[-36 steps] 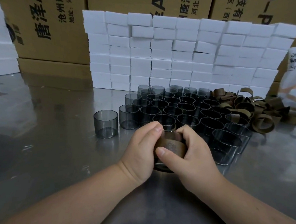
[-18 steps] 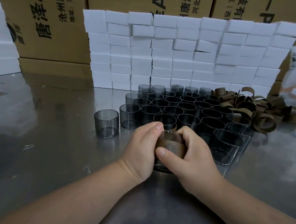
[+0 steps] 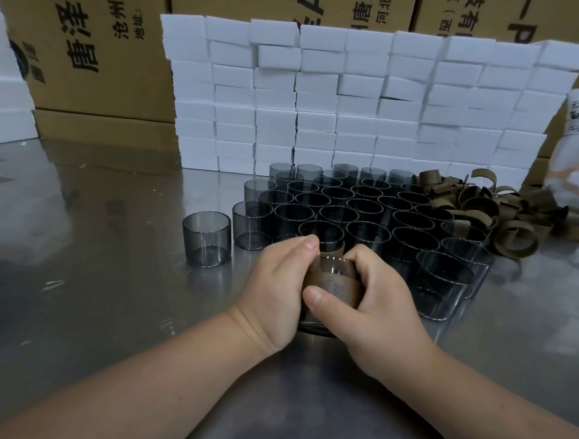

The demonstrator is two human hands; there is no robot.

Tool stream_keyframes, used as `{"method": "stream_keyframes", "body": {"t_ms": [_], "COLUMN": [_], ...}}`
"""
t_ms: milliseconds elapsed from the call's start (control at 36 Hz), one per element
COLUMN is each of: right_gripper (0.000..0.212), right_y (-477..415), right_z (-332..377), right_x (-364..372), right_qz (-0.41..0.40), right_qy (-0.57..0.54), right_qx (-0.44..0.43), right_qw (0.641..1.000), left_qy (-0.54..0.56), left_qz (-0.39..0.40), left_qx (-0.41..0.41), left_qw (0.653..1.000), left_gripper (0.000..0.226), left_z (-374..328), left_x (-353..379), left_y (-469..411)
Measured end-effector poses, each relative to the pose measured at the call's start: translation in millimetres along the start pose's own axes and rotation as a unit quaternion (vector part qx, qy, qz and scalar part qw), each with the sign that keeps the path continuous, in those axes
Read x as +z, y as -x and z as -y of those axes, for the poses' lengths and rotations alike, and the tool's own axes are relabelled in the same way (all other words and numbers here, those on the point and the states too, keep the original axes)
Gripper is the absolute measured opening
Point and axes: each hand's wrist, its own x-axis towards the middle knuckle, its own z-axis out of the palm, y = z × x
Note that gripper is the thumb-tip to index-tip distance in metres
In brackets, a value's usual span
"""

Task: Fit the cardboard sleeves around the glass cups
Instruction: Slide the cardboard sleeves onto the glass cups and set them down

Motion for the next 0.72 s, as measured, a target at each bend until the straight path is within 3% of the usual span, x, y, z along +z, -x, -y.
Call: {"method": "stream_keyframes", "body": {"t_ms": [444,556,722], "right_gripper": [0.039,0.039,0.047], "right_y": [0,-1,-4], "right_z": [-1,-5,-13], "right_x": [1,4,8], "right_qz": [0.016,0.012,0.014], "right_qy": [-0.022,-0.018,-0.029], "right_qx": [0.011,0.020,0.031], "right_qw": [1.000,1.000,0.999], "left_qy": [-0.010,-0.030,-0.126], "left_qz": [-0.019,-0.052,-0.143], "left_qx": [0.007,0.003,0.063], "left_qw": [1.000,0.998,0.980], "left_gripper": [0.029,0.026,0.037], "left_z": [2,4,4], "left_x": [-1,-3,-9], "left_y": [-1,-3,-8]}}
